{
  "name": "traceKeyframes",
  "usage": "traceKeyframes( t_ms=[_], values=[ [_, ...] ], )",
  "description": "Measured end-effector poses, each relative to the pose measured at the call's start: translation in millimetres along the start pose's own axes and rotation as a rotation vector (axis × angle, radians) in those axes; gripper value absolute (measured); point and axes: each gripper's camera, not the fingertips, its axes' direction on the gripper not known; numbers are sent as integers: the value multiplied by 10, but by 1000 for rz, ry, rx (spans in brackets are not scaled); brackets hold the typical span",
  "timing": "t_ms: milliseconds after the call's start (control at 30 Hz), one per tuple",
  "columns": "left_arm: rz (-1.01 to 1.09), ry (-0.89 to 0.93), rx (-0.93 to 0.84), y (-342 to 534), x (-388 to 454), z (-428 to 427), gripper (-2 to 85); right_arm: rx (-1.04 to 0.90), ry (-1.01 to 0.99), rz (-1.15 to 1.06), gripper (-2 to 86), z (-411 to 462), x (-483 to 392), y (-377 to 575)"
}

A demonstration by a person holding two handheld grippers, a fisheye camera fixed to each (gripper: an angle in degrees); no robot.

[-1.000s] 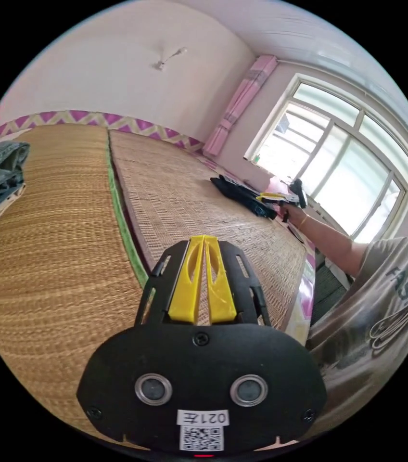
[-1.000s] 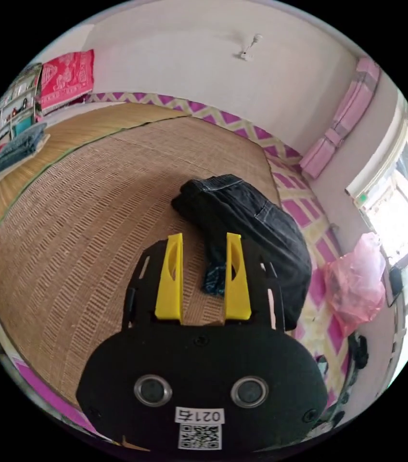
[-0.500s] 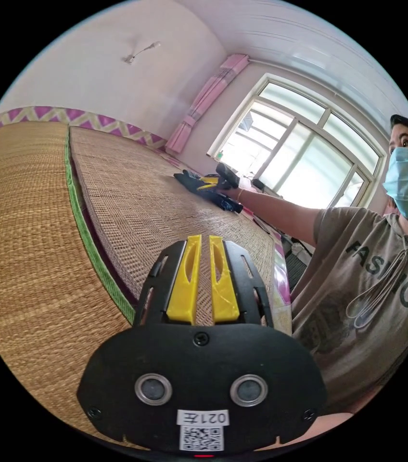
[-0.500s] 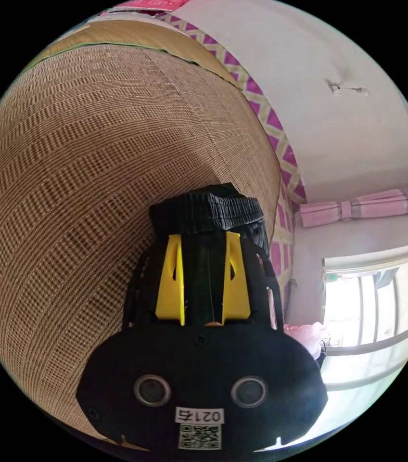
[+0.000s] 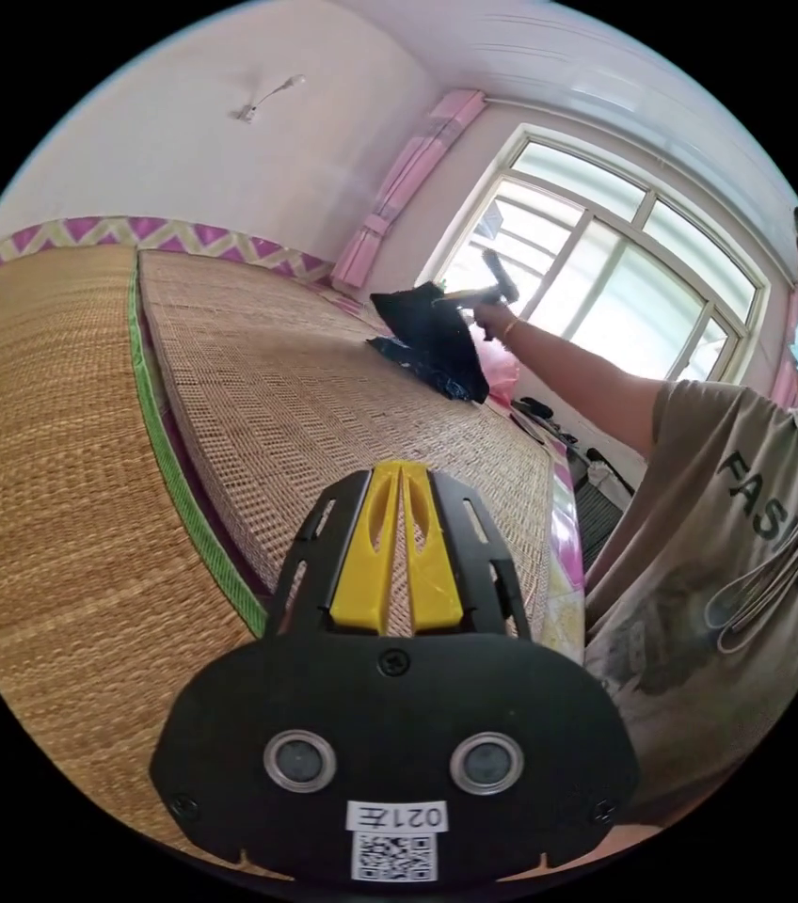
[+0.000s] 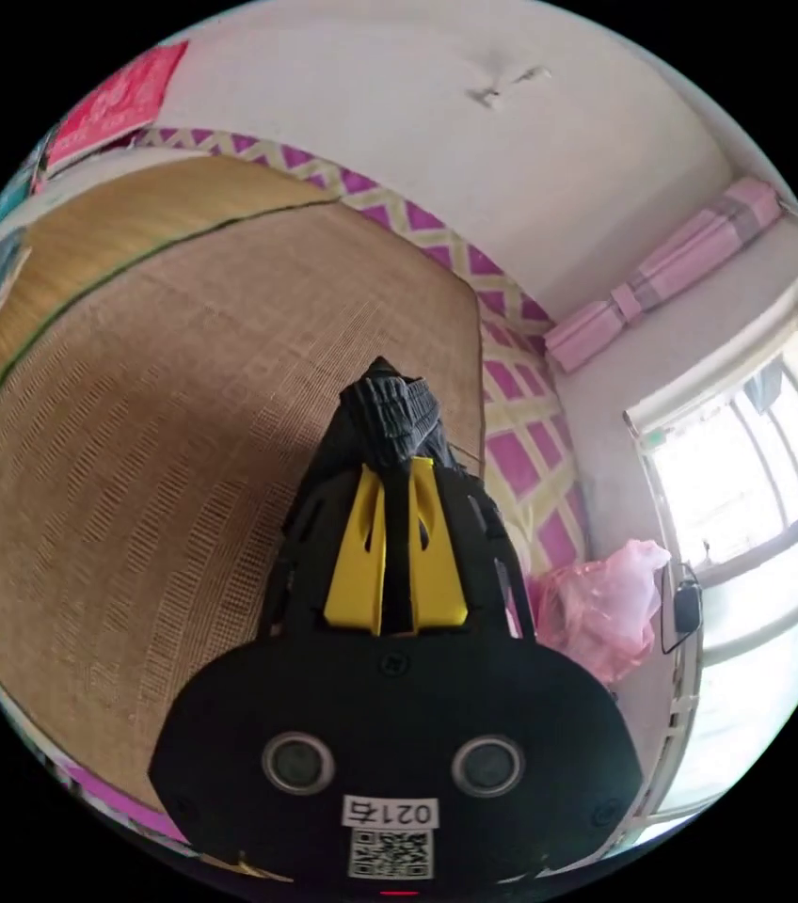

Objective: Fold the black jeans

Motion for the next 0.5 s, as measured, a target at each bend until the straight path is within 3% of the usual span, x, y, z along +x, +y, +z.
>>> traceKeyframes(
  t_ms=[100, 233, 367, 500],
  values=[
    [-19, -8, 22, -69, -20, -155, -10, 68, -24, -5, 29, -675, 288, 104],
    [-15, -102, 79, -185, 106, -473, -10, 183, -115, -97, 29, -1503, -1, 306],
    [-97, -96, 150, -501, 397, -1135, -9, 315, -312, -264, 34, -2124, -1052, 679],
    [-147, -155, 168, -578, 743, -1882, -9, 318, -523, -464, 43, -1929, -2582, 1216]
  ],
)
